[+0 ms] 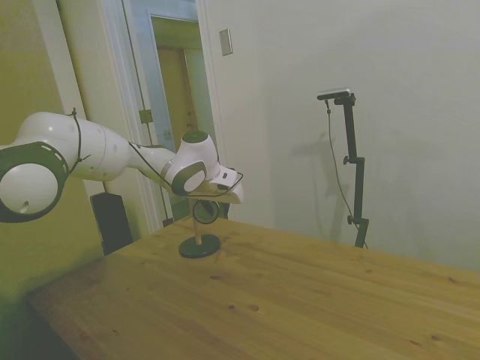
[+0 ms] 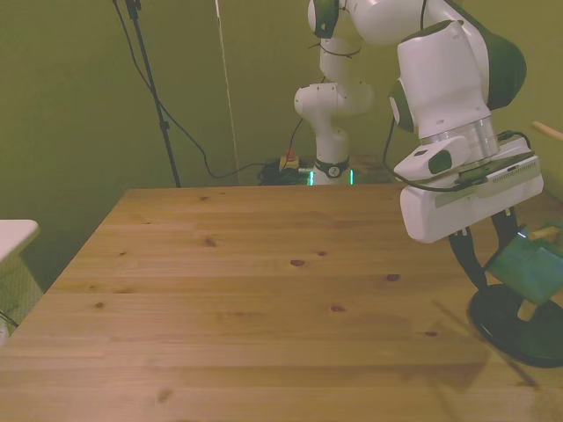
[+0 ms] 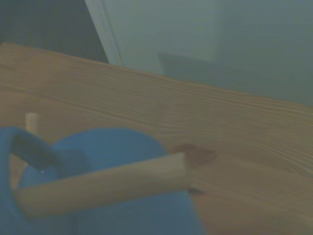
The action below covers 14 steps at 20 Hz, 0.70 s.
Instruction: Unload the mug
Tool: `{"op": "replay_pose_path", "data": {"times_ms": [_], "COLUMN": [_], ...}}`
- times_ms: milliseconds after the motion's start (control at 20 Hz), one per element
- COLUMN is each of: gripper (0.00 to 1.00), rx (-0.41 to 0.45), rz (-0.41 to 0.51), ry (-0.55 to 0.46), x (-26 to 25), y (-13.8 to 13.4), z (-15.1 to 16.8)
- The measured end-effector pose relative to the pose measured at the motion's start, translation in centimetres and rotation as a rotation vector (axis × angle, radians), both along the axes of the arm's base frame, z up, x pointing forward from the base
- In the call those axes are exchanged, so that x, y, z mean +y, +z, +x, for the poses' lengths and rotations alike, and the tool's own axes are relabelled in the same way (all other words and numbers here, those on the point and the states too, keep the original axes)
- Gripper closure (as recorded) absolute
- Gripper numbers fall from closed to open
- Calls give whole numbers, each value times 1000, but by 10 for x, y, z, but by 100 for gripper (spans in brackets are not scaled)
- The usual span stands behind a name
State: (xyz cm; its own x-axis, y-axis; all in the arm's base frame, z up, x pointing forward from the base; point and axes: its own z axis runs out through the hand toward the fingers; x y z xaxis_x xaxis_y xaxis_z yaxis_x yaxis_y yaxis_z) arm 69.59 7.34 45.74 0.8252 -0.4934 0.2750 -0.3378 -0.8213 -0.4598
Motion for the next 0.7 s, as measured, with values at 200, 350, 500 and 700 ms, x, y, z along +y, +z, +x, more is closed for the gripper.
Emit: {"op": "replay_pose_path", "data": {"times_ms": [200, 350, 500, 700], "gripper": [100, 100, 100, 100], "rx": [3, 10, 15, 10], "rz": [4, -2, -9, -10], "ry": [14, 38, 51, 64], "x": [0, 2, 1, 2], "y": [3, 4, 2, 8], "z": [-2, -5, -10, -17]}}
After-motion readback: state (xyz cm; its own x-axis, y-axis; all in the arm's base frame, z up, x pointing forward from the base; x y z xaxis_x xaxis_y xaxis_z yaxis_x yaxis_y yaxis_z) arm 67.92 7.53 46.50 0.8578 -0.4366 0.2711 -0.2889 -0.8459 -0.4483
